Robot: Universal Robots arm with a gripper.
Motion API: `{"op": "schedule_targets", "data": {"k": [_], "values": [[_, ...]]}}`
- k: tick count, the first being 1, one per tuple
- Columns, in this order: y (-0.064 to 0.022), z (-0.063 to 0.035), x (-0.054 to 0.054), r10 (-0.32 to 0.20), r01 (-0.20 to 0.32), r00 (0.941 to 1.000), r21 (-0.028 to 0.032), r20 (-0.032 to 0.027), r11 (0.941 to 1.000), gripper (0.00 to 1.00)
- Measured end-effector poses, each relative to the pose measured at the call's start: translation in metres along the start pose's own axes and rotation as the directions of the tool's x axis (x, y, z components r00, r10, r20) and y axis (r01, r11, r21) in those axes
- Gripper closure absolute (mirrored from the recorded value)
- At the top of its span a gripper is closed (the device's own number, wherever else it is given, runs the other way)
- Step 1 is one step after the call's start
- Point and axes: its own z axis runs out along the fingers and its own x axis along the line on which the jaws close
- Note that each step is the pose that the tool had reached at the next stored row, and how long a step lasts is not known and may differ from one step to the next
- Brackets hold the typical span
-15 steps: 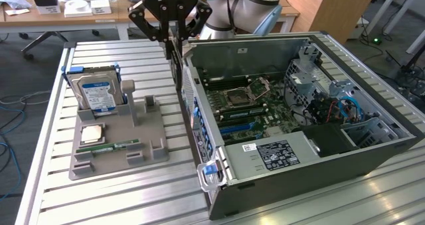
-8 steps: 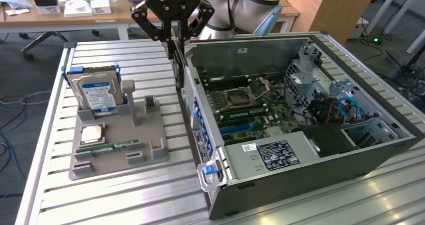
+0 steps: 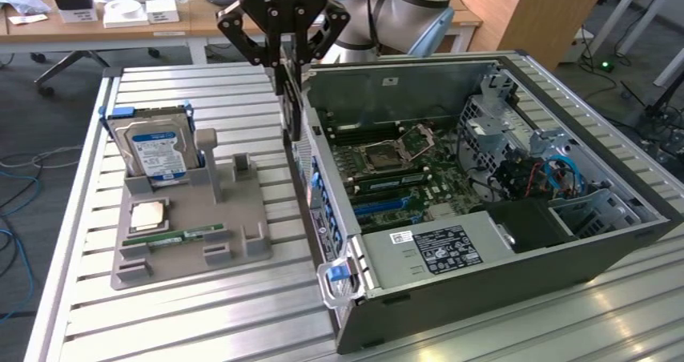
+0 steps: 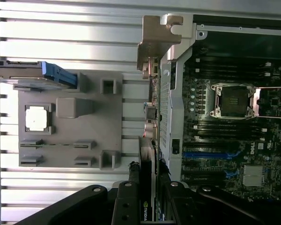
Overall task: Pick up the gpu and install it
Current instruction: 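Pick up the gpu and move the gpu toward the slot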
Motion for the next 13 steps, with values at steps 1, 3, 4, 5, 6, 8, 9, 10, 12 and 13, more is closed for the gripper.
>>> {"op": "schedule_targets", "data": {"k": [1,3,4,5,6,8,9,10,12,13], "values": [[0.0000,0.0000,-0.0007,0.000,0.000,1.0000,0.0000,0.0000,1.0000,0.74],[0.0000,0.0001,-0.0020,0.000,0.000,1.0000,0.0000,0.0001,1.0000,0.74],[0.0000,0.0000,-0.0026,0.000,0.000,1.0000,0.0000,0.0000,1.0000,0.74],[0.0000,0.0001,-0.0032,0.000,0.000,1.0000,0.0000,0.0000,1.0000,0.74],[-0.0001,0.0001,-0.0039,0.000,0.000,1.0000,0.0000,0.0000,1.0000,0.74],[-0.0001,0.0002,-0.0053,0.000,0.000,1.0000,-0.0001,0.0000,1.0000,0.74],[-0.0001,0.0002,-0.0059,0.000,0.000,1.0000,-0.0001,0.0000,1.0000,0.74],[-0.0001,0.0002,-0.0066,0.000,0.000,1.0000,-0.0002,0.0000,1.0000,0.74],[-0.0001,0.0002,-0.0080,0.000,0.000,1.0000,-0.0003,0.0000,1.0000,0.74],[-0.0001,0.0003,-0.0089,0.000,0.000,1.0000,-0.0003,0.0001,1.0000,0.74]]}}
